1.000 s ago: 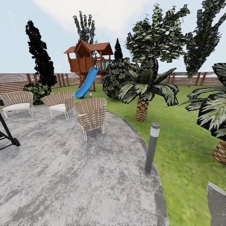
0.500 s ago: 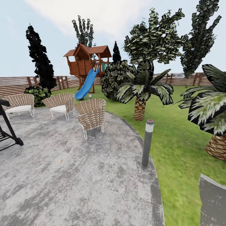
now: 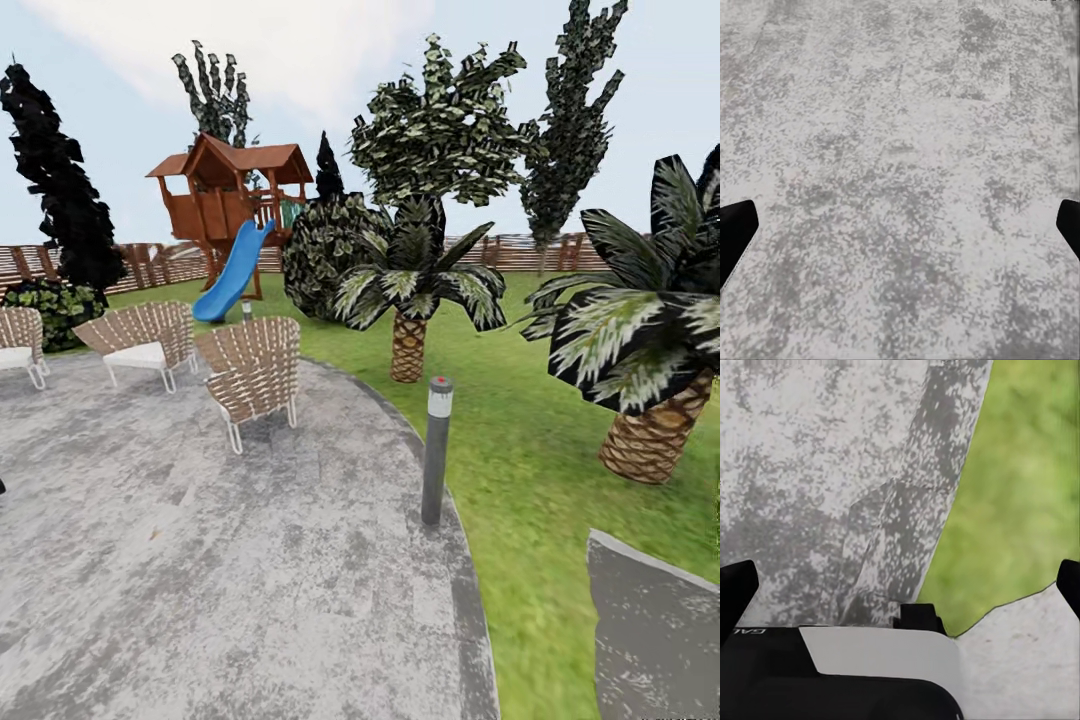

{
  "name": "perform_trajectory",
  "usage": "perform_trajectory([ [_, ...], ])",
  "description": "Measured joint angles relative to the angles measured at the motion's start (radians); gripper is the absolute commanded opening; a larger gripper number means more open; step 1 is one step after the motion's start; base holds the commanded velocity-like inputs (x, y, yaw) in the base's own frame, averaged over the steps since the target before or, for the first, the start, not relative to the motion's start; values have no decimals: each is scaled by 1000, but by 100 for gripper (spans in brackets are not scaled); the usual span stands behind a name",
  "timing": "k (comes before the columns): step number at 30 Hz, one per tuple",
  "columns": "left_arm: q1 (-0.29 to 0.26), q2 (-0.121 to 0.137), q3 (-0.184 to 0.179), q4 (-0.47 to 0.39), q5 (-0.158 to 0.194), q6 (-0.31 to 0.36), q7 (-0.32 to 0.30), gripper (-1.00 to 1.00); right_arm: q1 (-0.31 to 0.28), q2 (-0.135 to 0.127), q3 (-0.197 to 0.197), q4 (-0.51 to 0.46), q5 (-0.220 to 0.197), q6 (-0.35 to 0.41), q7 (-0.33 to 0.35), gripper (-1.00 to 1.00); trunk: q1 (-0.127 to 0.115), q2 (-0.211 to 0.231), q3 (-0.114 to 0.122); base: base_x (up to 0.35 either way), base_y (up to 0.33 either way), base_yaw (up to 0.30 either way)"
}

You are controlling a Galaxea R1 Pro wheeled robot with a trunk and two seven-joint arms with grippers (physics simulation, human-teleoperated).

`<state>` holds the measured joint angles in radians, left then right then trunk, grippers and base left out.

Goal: Pick up the pesticide atomizer in the garden and spray insectifuge to fully cover both potted plants in the garden.

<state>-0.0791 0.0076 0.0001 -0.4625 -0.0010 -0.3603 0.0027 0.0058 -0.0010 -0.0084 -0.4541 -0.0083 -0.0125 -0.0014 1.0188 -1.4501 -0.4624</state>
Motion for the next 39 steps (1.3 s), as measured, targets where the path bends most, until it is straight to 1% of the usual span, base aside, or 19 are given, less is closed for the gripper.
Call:
perform_trajectory([
  [1,0,0,0,0,0,0,0,100,0,0,0,0,0,0,0,100,-1,0,0,154,249,-276],
  [3,0,0,0,0,0,0,0,100,0,0,0,0,0,0,0,100,10,1,0,153,260,-239],
  [5,0,0,0,0,0,0,0,100,0,0,0,0,0,0,0,100,6,0,0,103,271,-116],
  [19,0,0,0,0,0,0,-1,100,0,0,0,-1,0,0,0,100,6,1,0,13,258,-32],
  [31,0,0,0,0,0,0,0,100,0,-1,0,-2,0,0,0,100,6,1,0,0,225,-246],
  [39,0,0,0,0,0,0,-1,100,0,-1,0,-2,0,0,0,100,6,1,0,0,103,-270],
])
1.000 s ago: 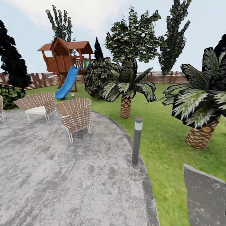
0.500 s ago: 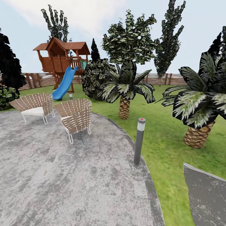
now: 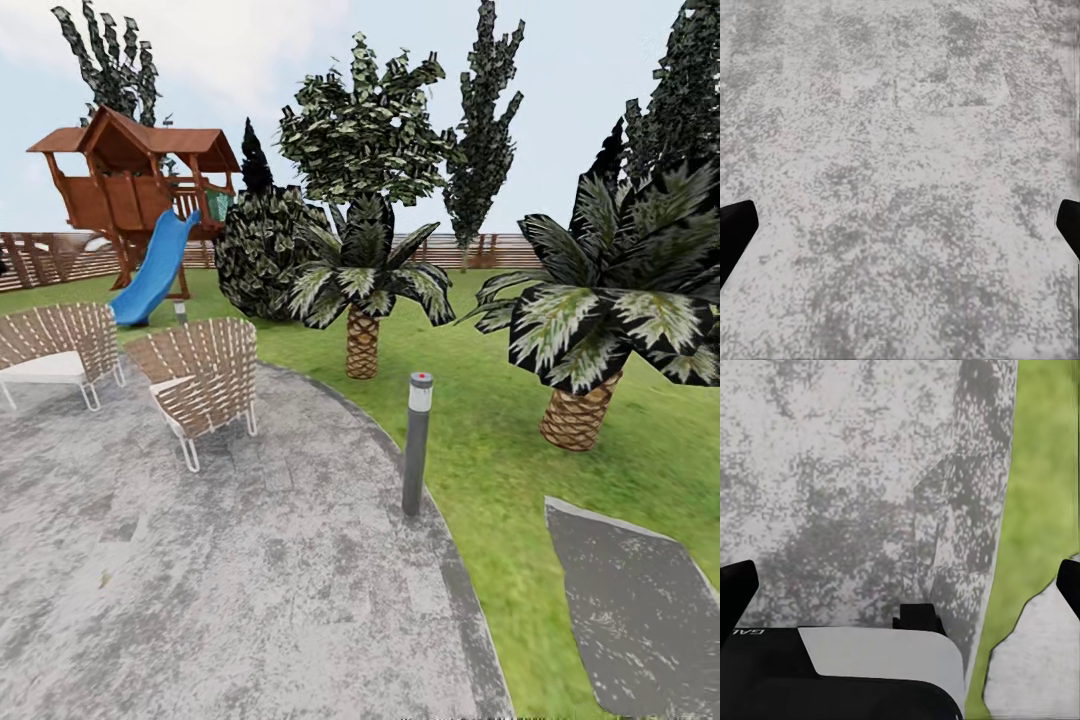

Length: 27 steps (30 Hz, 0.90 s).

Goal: Pick up the pesticide atomizer in the garden and spray insectifuge to fully cover both potted plants in the garden.

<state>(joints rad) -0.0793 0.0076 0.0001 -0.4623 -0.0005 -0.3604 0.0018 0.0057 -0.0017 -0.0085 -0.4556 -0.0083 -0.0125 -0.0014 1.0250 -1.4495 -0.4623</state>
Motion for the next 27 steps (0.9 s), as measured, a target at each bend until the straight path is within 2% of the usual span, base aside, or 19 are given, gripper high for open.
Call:
perform_trajectory([
  [21,0,0,0,0,0,0,1,100,0,0,0,1,0,0,0,100,0,0,0,0,4,-271],
  [27,0,0,0,0,1,0,0,100,0,1,0,1,0,0,0,100,0,0,0,0,171,-271],
])
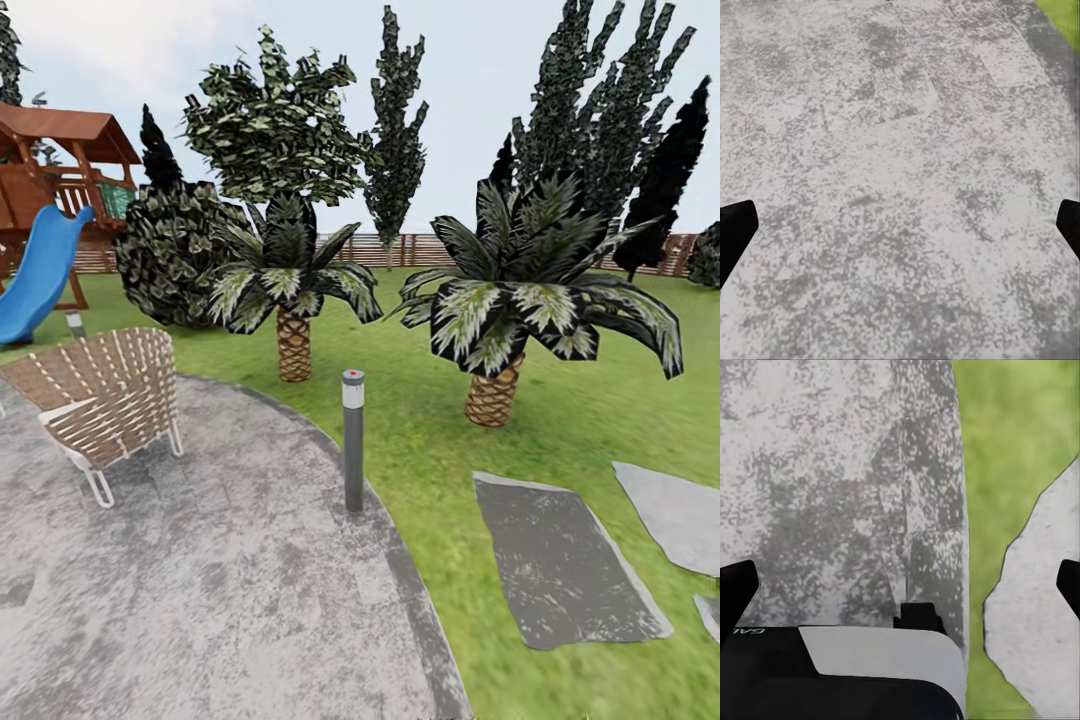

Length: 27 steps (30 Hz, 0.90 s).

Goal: Pick up the pesticide atomizer in the garden and spray insectifuge to fully cover both potted plants in the garden.

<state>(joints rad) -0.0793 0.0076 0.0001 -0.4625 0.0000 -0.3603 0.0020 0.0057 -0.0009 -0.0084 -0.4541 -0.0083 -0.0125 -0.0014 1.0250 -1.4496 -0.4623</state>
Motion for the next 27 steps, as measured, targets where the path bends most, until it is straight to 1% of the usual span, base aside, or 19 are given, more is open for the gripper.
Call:
perform_trajectory([
  [3,0,0,0,0,0,0,0,100,0,0,0,0,0,0,0,100,0,0,0,0,257,-178],
  [6,0,0,0,0,0,0,1,100,0,1,0,-1,1,0,0,100,0,0,0,0,187,-39],
  [18,0,0,-1,0,-1,0,1,100,0,-3,5,6,9,0,3,100,0,0,-2,0,11,-2],
  [27,0,0,-1,0,-1,0,1,100,0,0,-1,-3,1,0,0,100,0,0,-3,0,0,-5],
])
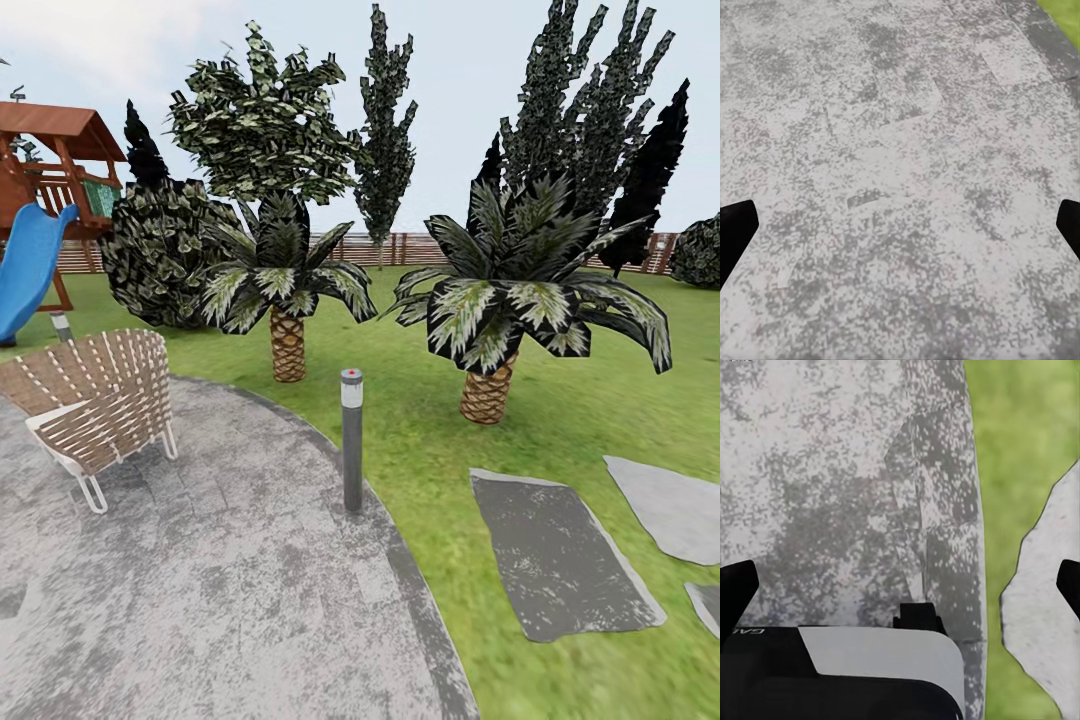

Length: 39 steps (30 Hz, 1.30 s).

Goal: Pick up the pesticide atomizer in the garden and spray insectifuge to fully cover both potted plants in the garden.

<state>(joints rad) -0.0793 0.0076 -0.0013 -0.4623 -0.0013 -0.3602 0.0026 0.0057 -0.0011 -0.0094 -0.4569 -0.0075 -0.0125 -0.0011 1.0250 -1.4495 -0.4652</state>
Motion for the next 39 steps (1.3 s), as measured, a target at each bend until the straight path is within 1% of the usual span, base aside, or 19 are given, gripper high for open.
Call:
perform_trajectory([
  [4,0,0,0,0,0,0,0,100,0,1,-1,0,-2,0,-1,100,0,0,2,0,111,-144],
  [15,0,0,0,0,0,0,0,100,0,1,-2,0,-2,0,0,100,0,0,9,0,269,-229],
  [24,0,0,0,0,0,0,0,100,0,1,-2,0,-2,0,2,100,0,0,16,0,203,-241],
  [29,0,0,0,0,0,0,0,100,0,1,-2,0,-2,0,2,100,0,0,20,0,95,-241],
  [39,0,0,0,0,0,0,0,100,0,1,-2,0,-2,0,3,100,0,0,27,0,8,-241],
])
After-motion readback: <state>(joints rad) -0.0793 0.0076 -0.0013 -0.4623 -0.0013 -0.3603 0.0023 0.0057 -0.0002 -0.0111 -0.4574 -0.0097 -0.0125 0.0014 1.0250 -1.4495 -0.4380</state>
